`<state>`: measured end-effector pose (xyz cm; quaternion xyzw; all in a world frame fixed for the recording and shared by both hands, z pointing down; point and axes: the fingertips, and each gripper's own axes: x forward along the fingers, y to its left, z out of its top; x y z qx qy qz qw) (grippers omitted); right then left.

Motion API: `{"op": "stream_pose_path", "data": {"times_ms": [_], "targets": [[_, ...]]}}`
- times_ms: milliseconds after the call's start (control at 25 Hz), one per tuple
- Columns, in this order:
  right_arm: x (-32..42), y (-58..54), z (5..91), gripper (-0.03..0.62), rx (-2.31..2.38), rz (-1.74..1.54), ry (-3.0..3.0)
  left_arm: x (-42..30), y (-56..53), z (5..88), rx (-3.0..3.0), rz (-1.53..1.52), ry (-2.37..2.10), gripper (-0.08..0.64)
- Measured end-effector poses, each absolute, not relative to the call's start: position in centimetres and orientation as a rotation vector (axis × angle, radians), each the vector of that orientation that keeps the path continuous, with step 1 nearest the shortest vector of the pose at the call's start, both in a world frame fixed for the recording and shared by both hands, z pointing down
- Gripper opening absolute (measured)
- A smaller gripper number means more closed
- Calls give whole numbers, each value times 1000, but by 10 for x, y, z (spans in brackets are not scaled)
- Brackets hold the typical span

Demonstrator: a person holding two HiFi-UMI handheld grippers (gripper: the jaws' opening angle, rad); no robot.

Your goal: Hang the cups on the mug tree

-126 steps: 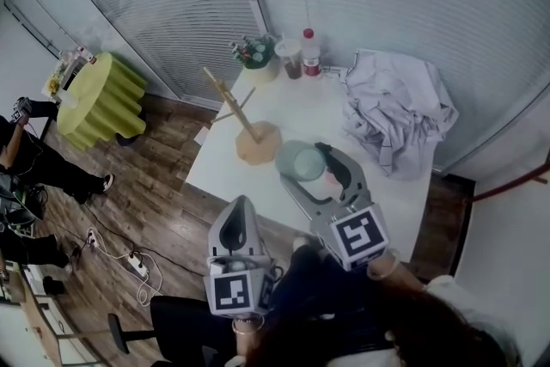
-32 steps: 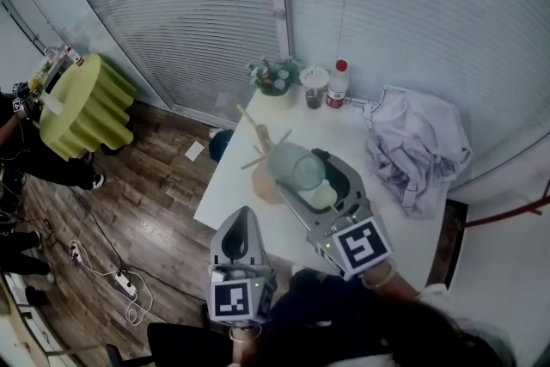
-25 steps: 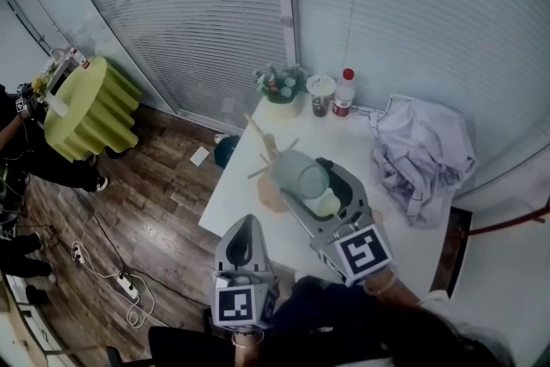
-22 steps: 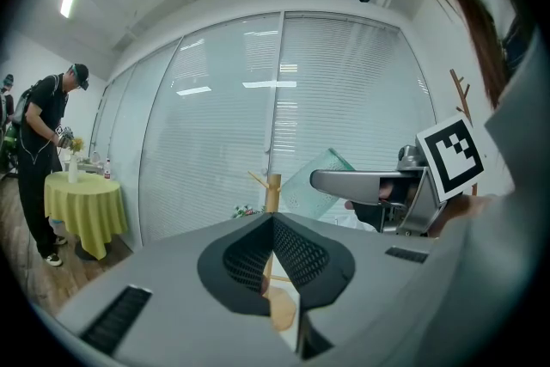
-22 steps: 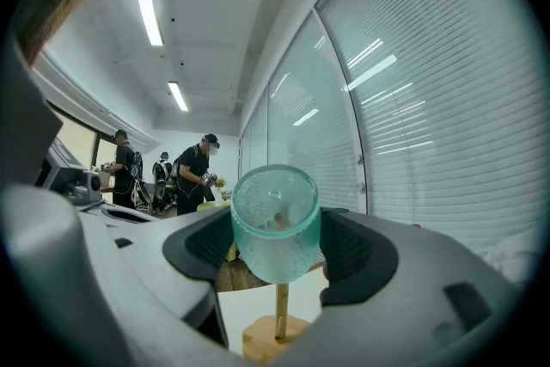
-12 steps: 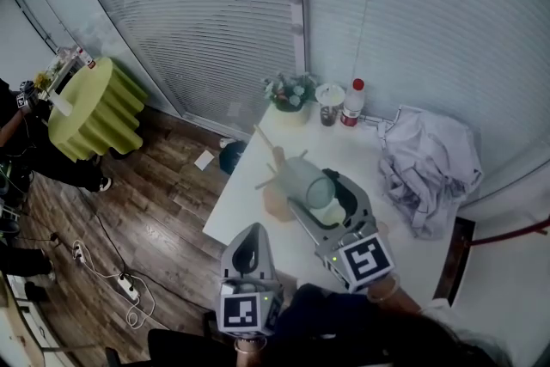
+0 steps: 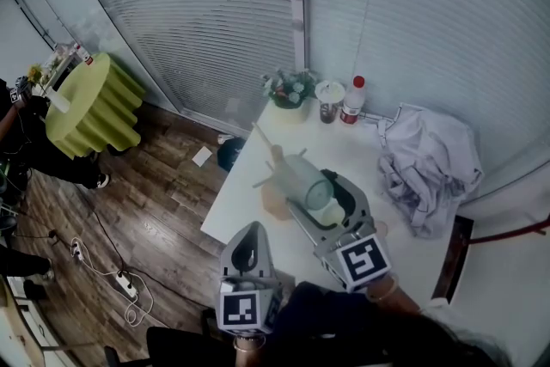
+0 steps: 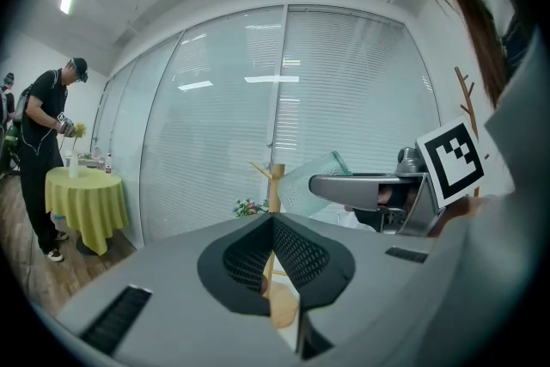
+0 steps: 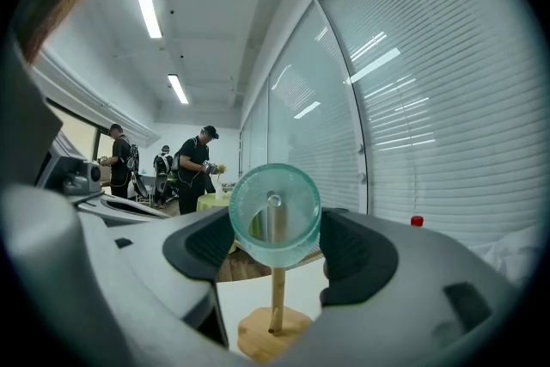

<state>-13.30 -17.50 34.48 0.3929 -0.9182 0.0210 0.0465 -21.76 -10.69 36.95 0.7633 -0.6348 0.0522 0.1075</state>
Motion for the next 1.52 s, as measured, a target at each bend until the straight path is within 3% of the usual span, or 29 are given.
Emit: {"op": "stream_pose_path", "data": {"times_ms": [1520], "targets": [[-137, -172, 356, 321, 1194, 27, -2780, -211, -115, 376, 2282, 169, -1820, 2]]}}
